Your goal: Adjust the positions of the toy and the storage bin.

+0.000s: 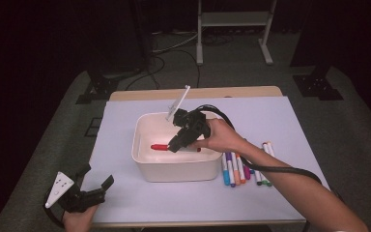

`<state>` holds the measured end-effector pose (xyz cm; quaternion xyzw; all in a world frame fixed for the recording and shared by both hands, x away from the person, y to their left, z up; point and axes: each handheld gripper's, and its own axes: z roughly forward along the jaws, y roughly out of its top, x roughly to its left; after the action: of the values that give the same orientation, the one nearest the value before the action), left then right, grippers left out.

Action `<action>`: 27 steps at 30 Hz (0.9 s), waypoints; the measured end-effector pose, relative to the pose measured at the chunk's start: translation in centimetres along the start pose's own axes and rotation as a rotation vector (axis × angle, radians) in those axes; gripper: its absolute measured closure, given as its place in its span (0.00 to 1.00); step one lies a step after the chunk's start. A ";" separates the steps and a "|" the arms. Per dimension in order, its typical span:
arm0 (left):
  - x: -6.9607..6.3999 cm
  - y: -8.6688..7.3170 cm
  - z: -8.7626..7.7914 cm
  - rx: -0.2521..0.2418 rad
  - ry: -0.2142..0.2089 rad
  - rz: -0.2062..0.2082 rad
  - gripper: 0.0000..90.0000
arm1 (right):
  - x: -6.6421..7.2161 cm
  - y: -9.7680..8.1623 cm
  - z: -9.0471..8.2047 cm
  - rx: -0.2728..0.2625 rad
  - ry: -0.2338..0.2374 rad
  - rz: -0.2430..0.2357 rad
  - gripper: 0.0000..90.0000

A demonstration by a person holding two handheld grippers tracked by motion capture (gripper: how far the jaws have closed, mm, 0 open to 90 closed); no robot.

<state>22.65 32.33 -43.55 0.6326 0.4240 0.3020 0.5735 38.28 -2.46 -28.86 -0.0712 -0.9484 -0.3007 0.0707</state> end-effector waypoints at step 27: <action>0.1 0.0 -0.2 -0.006 0.006 -0.007 0.00 | -1.2 0.0 6.0 0.194 0.053 -0.036 0.84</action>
<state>22.56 32.53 -43.50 0.6285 0.4271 0.3033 0.5749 38.96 0.93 -33.92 -0.0391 -0.9719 -0.2107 0.0970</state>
